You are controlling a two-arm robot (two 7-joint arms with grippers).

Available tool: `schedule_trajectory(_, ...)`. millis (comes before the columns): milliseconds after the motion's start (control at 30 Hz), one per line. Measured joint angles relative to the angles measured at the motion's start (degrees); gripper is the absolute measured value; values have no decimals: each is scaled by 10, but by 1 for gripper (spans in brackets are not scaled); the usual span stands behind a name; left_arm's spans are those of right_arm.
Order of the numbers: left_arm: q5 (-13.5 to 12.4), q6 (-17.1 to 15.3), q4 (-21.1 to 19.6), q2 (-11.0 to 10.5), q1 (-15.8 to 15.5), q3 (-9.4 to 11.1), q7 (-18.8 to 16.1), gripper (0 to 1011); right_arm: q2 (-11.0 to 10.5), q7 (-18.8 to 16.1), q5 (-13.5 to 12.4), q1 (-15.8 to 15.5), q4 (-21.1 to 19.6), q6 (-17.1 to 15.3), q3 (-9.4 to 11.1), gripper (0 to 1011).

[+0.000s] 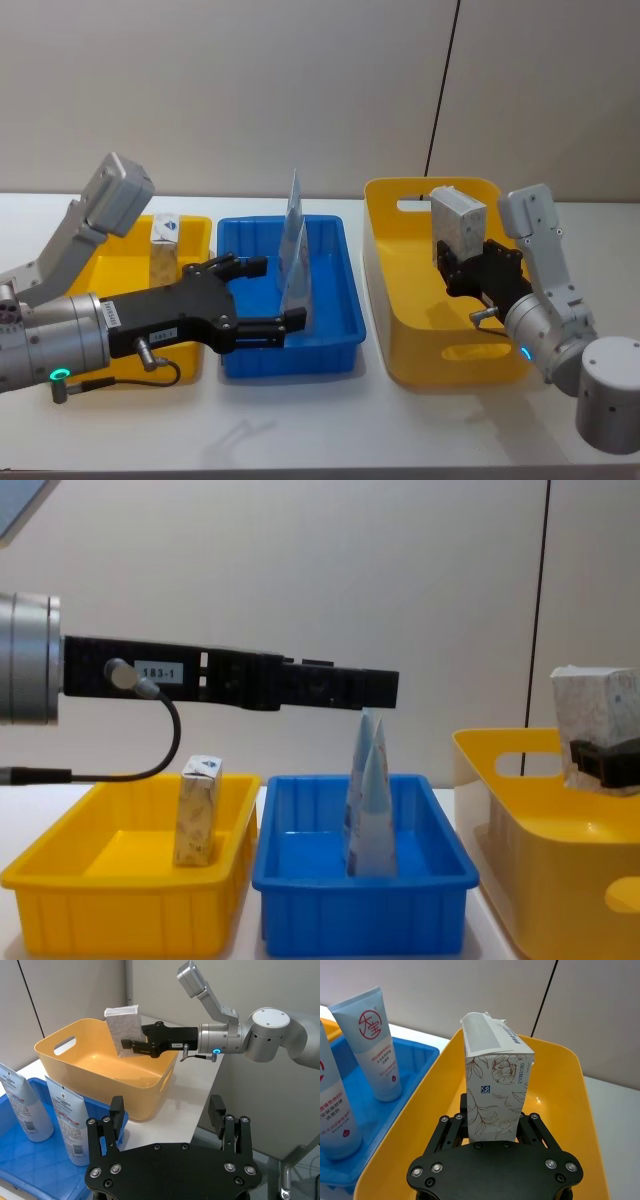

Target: Bimanual collaborative sorting of washing and personal care products

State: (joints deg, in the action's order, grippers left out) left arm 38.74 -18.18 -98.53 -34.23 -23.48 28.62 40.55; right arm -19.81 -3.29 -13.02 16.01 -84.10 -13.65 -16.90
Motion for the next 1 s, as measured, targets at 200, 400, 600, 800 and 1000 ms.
schedule_trajectory(200, 0, 0, 0, 0, 0, 0, 0, 1001, 2, -2, 3, 5, 10, -1, -1, 357)
schedule_trajectory(400, 0, 0, 0, 0, 0, 0, 0, 1001, 3, -3, 5, 7, 16, -1, -2, 402)
schedule_trajectory(600, 0, 0, 0, 0, 0, 0, 0, 1001, 4, -4, 6, 9, 20, -2, -3, 616)
schedule_trajectory(800, 0, 0, 0, 0, 0, 0, 0, 1001, 4, -4, 7, 10, 22, -2, -3, 819)
schedule_trajectory(1000, 0, 0, 0, 0, 0, 0, 0, 1001, 4, -5, 8, 10, 24, -2, -3, 970)
